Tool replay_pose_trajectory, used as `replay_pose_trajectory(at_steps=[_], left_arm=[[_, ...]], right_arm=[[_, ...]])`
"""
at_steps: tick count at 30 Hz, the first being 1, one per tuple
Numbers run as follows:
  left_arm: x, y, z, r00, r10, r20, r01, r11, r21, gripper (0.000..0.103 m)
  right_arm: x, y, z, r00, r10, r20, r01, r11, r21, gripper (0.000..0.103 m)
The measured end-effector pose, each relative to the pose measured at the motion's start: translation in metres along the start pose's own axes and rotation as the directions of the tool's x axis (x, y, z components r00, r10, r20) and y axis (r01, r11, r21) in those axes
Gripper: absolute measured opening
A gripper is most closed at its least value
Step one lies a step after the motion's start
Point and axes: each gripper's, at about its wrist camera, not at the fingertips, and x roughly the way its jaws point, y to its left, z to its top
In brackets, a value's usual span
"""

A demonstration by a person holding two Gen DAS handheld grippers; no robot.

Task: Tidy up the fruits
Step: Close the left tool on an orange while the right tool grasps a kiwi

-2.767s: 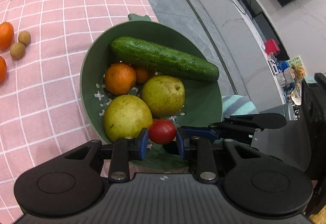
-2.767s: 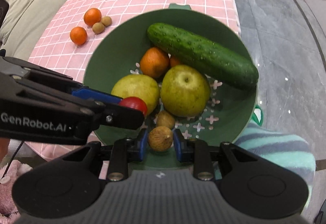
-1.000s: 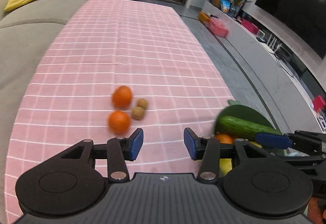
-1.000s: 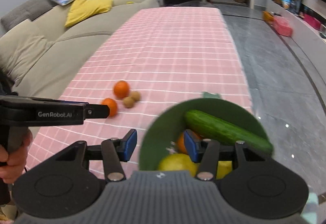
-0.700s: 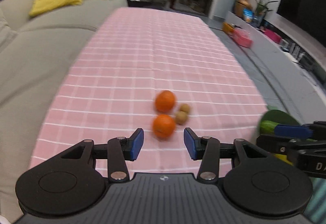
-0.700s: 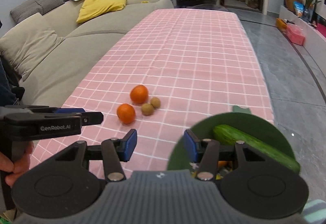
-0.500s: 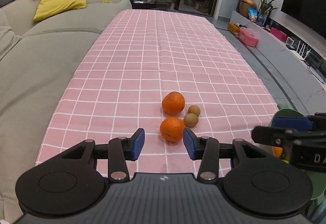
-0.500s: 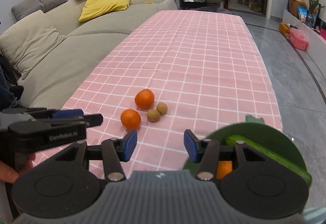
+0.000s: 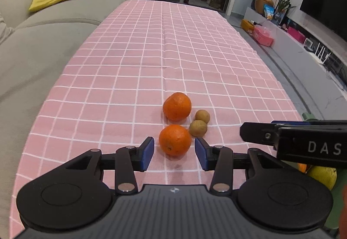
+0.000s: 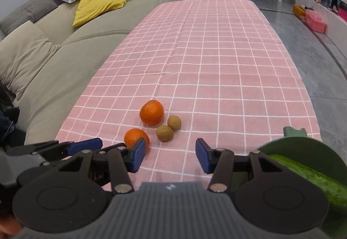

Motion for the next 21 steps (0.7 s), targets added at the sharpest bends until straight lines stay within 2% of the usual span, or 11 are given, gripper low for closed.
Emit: replay_pose_trajectory(at_steps=[7,12,13,18,21], left_arm=[[0.017,-0.008,-0.005,0.999,0.051,0.014,-0.051,0.996,0.070,0.052],[0.032,-0.020,-0.006,0.995,0.095,-0.013,-0.093,0.985,0.142,0.052],[0.035,-0.021,-0.005,0.995,0.098,-0.016,-0.095,0.985,0.143,0.056],[0.042,-0.022,-0.002,0.997,0.071,-0.025,-0.067,0.991,0.119,0.056],[0.048,-0.020,-0.001,0.998,0.042,-0.044,-0.037,0.993,0.109,0.052]], right_arm=[[0.022,-0.004,0.002,0.999,0.019,-0.036,-0.017,0.999,0.033,0.047],[0.036,-0.006,0.003,0.998,0.025,-0.060,-0.021,0.998,0.056,0.045],[0.038,-0.006,0.003,0.998,0.020,-0.056,-0.017,0.999,0.050,0.045],[0.051,-0.007,0.007,0.996,0.038,-0.075,-0.033,0.997,0.064,0.045],[0.057,-0.006,0.009,0.996,0.048,-0.080,-0.043,0.997,0.058,0.044]])
